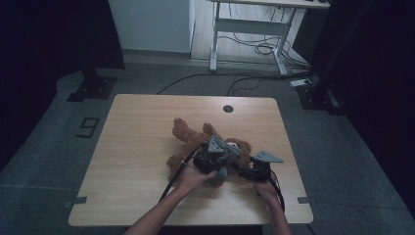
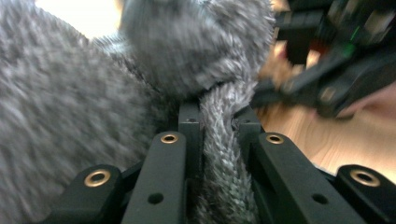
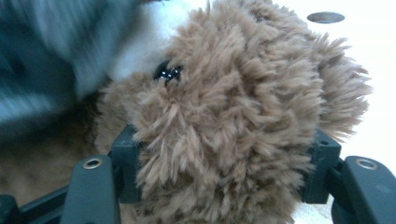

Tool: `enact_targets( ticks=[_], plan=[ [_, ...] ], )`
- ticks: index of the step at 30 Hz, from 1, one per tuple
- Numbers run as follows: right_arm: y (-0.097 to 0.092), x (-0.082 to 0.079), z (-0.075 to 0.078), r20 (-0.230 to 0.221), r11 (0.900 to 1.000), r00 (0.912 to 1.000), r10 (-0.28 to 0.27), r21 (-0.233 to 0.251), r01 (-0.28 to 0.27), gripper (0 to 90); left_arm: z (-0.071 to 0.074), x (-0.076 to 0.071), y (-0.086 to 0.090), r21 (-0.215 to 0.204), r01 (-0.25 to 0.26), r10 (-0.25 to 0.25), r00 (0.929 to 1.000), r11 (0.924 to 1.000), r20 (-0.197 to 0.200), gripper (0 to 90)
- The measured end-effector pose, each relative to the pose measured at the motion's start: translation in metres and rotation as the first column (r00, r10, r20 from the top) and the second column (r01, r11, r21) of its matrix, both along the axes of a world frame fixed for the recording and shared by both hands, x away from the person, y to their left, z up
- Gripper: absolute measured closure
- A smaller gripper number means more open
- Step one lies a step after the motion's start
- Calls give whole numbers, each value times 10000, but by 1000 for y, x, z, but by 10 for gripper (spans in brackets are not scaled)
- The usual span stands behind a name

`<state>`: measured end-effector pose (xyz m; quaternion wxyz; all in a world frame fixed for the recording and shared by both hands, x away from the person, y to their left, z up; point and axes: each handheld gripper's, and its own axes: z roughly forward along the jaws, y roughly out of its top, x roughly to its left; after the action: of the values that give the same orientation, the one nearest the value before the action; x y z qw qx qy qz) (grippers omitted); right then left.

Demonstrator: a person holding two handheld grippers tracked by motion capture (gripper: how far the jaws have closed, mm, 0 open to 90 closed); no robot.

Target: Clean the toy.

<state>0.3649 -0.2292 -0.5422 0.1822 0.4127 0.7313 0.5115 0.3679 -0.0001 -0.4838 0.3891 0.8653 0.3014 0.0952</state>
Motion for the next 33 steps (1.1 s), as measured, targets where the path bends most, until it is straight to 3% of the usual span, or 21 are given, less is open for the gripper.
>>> enact_targets(
  ticks=[3, 8, 13, 16, 19, 26, 30, 33],
  plan=[
    [0, 0, 0, -5, 10000, 10000, 87, 1, -87, 344, -9, -1, 11, 43, -72, 72, 9999, 10000, -97, 786],
    [0, 0, 0, 32, 9999, 9999, 140, 0, -140, 344, -11, -7, 25, 403, -76, 78, 10000, 9992, -39, 786],
    [-1, 0, -1, 48, 9997, 9997, 238, -8, -238, 346, -10, -13, 46, 457, -250, 260, 9994, 9986, -228, 784],
    [-2, 0, -1, 39, 9995, 9995, 304, 11, -304, 347, -8, -15, 63, 358, -450, 462, 9984, 9983, -336, 783],
    [-2, 1, -2, 49, 9994, 9994, 344, 56, -345, 350, -6, -14, 83, -12, -819, 817, 9954, 9966, -509, 781],
    [-3, 1, -2, 78, 9991, 9991, 409, 78, -409, 356, -4, -6, 131, -900, -1834, 1761, 9808, 9789, -832, 778],
    [-3, 1, -2, 112, 9990, 9989, 445, 46, -446, 356, -13, -3, 150, -1112, -2194, 2076, 9721, 9693, -1091, 780],
    [-2, 1, -2, 166, 9989, 9987, 473, 4, -473, 357, -15, -2, 155, -1049, -2413, 2309, 9676, 9648, -1021, 781]
  ],
)
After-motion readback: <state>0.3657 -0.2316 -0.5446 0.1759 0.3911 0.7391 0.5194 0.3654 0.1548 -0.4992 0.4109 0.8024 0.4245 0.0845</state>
